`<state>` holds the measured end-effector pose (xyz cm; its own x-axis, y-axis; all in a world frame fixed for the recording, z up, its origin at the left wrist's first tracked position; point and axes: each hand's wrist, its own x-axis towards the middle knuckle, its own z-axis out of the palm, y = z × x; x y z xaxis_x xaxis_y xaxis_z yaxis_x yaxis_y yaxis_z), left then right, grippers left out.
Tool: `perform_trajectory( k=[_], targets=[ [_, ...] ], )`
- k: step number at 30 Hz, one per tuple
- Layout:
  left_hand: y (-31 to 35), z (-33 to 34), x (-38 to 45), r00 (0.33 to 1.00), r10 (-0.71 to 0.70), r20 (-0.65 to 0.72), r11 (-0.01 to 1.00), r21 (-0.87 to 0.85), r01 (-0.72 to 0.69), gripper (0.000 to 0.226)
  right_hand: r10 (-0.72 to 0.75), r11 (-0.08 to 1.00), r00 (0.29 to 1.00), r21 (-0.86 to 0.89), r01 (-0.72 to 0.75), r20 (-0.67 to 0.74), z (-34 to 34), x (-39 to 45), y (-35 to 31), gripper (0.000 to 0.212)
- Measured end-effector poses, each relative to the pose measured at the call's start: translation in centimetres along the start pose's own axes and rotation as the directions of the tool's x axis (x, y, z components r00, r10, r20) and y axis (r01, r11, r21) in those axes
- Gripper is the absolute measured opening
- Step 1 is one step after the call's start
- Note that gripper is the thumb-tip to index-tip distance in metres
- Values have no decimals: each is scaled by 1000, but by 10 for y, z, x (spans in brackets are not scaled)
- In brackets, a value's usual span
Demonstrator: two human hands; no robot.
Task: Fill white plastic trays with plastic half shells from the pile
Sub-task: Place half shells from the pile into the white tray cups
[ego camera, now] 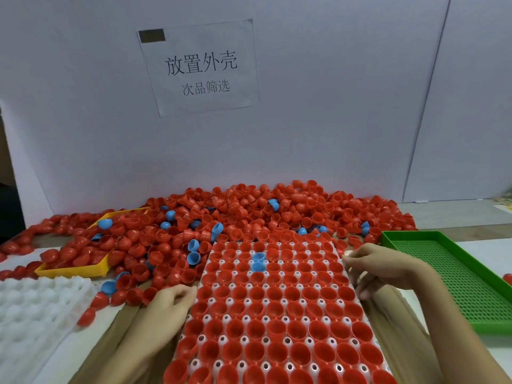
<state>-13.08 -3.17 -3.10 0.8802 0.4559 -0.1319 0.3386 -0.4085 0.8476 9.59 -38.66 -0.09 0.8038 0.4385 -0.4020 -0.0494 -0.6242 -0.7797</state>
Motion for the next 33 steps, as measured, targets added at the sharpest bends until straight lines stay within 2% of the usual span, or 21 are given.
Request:
perform_trajectory(
  k=[3,7,16,20,23,25,28,31,33],
  targets=[
    [4,3,-5,993,-108,55,958,-260,119,32,-27,999,998,22,26,56,-5,-4,3,31],
    [12,7,-7,988,-137,76,917,-368,156,29,-57,995,997,87,52,52,-14,-7,7,31],
    [11,24,-4,988,-124,89,920,-362,148,39,-22,998,998,66,18,61,-21,-14,13,32],
    [5,25,0,995,-97,-3,938,-334,90,45,-4,999,996,51,0,89,-17,-9,11,34],
    [5,24,4,995,-97,-20,940,-332,84,62,25,998,997,53,-29,70,-14,-6,11,47],
    [9,20,6,993,-117,4,958,-262,114,70,64,996,998,57,-65,11,-10,-3,10,61],
    [20,9,16,996,-64,56,995,85,59,68,66,998,993,-16,-68,-94,-6,2,6,76],
    [26,1,24,994,-41,105,953,303,7,60,73,988,981,-124,-96,-183,-6,2,4,74],
    [24,2,26,997,78,-11,877,476,-63,53,-47,968,942,-247,-39,-331,-8,1,4,60]
  ],
)
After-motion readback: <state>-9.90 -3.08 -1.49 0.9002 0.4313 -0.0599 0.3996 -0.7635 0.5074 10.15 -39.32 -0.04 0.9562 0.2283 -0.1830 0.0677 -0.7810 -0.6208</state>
